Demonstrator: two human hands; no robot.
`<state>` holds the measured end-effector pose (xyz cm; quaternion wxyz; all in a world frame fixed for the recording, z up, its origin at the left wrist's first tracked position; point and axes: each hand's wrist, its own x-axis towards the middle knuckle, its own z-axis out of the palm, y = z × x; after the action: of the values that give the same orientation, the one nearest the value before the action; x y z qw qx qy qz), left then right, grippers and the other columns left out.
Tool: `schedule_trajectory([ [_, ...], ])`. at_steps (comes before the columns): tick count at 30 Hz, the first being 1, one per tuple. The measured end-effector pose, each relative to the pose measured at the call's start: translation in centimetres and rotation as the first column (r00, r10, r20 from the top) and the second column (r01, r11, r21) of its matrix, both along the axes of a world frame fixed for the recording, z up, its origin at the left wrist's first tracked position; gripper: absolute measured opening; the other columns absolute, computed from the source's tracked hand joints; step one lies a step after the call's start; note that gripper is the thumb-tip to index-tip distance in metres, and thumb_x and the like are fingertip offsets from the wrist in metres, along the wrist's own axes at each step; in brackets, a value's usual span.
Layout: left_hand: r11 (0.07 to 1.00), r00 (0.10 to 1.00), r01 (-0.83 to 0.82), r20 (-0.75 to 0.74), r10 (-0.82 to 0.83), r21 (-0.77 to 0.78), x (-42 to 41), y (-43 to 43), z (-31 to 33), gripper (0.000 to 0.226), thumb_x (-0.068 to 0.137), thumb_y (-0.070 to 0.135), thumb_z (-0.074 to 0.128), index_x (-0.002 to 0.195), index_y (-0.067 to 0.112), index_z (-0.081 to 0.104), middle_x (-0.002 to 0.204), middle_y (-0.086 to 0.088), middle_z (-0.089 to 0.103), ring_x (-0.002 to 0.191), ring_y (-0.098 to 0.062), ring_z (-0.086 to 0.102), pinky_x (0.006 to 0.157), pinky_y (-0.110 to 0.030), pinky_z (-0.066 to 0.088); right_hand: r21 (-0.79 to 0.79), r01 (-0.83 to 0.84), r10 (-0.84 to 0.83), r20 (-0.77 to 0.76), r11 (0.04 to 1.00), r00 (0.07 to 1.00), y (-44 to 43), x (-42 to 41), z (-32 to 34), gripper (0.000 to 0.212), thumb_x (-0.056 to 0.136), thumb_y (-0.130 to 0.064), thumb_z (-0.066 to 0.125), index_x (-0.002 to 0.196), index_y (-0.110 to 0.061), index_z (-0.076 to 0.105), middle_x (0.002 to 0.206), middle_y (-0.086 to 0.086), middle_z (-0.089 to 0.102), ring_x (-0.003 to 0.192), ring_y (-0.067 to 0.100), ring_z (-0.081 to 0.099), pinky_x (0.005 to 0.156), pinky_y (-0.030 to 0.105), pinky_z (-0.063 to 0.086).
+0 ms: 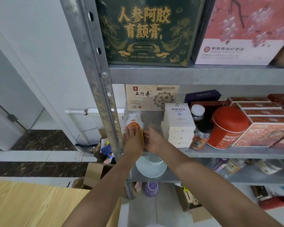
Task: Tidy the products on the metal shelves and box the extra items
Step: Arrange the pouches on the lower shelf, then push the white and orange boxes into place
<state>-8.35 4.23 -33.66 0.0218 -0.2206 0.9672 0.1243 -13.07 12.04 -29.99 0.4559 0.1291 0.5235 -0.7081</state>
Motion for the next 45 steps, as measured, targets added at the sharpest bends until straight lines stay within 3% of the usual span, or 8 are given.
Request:
schedule_trajectory([
  [10, 0.999, 0.997, -0.029, 0.074, 0.026, 0.034, -0.6, -0.4, 0.8, 0.062, 0.102, 0.007, 0.038, 0.154, 0.002, 0.004, 0.161, -0.021, -0.010, 0.148, -0.041, -0.011, 0.122, -0.048, 0.002, 0.280, -0.064, 0.134, -0.239, 0.958, 0.962, -0.1, 1.7, 2.8, 0.043, 0.104, -0.040, 0.035, 0.128, -0.009, 0.053, 0.138, 0.012, 0.053, 0.121, 0.025, 0.050, 0.097, 0.032, 0.039],
  [16, 0.999, 0.997, -0.020, 0.072, 0.017, 0.044, -0.7, -0.5, 0.9, 0.061, 0.101, 0.003, 0.036, 0.153, 0.002, 0.005, 0.161, -0.020, -0.006, 0.148, -0.040, -0.009, 0.121, -0.049, 0.004, 0.413, 0.365, 0.380, -0.911, 0.834, 0.163, 6.5, 1.4, 5.5, 0.033, 0.097, -0.014, 0.054, 0.129, -0.007, 0.060, 0.133, 0.011, 0.060, 0.122, 0.025, 0.054, 0.097, 0.024, 0.037],
  [23, 0.999, 0.998, -0.017, 0.055, 0.019, -0.042, -0.4, -0.3, 0.8, 0.065, 0.101, 0.010, 0.045, 0.153, 0.002, 0.005, 0.161, -0.021, -0.002, 0.148, -0.041, -0.005, 0.121, -0.050, 0.008, 0.801, 0.593, 0.983, -0.163, 0.082, 0.084, 12.5, -1.7, 1.6, 0.072, 0.102, -0.041, 0.038, 0.155, -0.016, -0.003, 0.164, 0.005, -0.006, 0.151, 0.022, -0.005, 0.119, 0.048, -0.005],
  [31, 0.968, 0.928, 0.056, -0.371, 0.041, 0.245, -0.6, 2.4, 3.8, 0.039, 0.102, 0.010, 0.041, 0.140, 0.008, 0.039, 0.148, -0.022, 0.038, 0.139, -0.035, 0.033, 0.110, -0.034, 0.030, 0.351, 0.795, 0.821, -0.489, 0.495, -0.295, 13.7, -0.4, -0.3, 0.066, 0.056, 0.003, 0.090, 0.118, -0.006, 0.070, 0.122, 0.009, 0.068, 0.110, 0.030, 0.066, 0.087, 0.056, 0.054],
  [35, 0.246, 0.923, 0.079, -0.164, 0.348, 0.966, -0.3, 5.0, 8.1, 0.035, 0.102, 0.042, 0.042, 0.119, 0.014, 0.055, 0.112, -0.012, 0.068, 0.102, -0.030, 0.067, 0.087, -0.040, 0.057, 0.216, 0.703, 0.673, -0.568, 0.678, -0.474, 13.9, 0.9, -0.3, 0.060, 0.066, 0.016, 0.076, 0.121, -0.005, 0.067, 0.127, 0.009, 0.065, 0.116, 0.031, 0.062, 0.082, 0.047, 0.059],
  [38, 0.087, 0.927, 0.140, -0.161, 0.338, 0.986, 0.3, 5.3, 8.6, 0.029, 0.100, 0.028, 0.053, 0.126, 0.016, 0.057, 0.122, -0.010, 0.067, 0.110, -0.031, 0.064, 0.095, -0.054, 0.051, 0.186, 0.603, 0.586, -0.567, 0.775, -0.579, 13.9, 1.9, 0.5, 0.053, 0.071, 0.006, 0.081, 0.121, -0.004, 0.067, 0.129, 0.012, 0.063, 0.118, 0.032, 0.060, 0.087, 0.043, 0.057],
  [41, 0.106, 0.907, 0.156, -0.185, 0.379, 0.982, 0.9, 4.6, 8.5, 0.026, 0.100, 0.022, 0.053, 0.124, 0.017, 0.060, 0.119, -0.007, 0.069, 0.111, -0.030, 0.064, 0.094, -0.053, 0.052, 0.224, 0.541, 0.500, -0.747, 0.810, -0.439, 14.0, 3.2, 1.2, 0.053, 0.090, -0.023, 0.066, 0.138, -0.012, 0.047, 0.149, 0.016, 0.041, 0.137, 0.030, 0.041, 0.106, 0.041, 0.043],
  [45, 0.141, 0.890, 0.236, -0.272, 0.365, 0.961, 2.5, 4.3, 9.1, 0.021, 0.098, 0.023, 0.054, 0.117, 0.022, 0.063, 0.111, 0.001, 0.073, 0.108, -0.023, 0.067, 0.082, -0.040, 0.059, 0.183, 0.271, 0.055, -0.906, 0.945, 0.419, 13.6, 4.9, 3.4, 0.054, 0.087, -0.038, 0.066, 0.136, -0.031, 0.045, 0.143, -0.009, 0.050, 0.124, 0.009, 0.054, 0.101, 0.031, 0.048],
])
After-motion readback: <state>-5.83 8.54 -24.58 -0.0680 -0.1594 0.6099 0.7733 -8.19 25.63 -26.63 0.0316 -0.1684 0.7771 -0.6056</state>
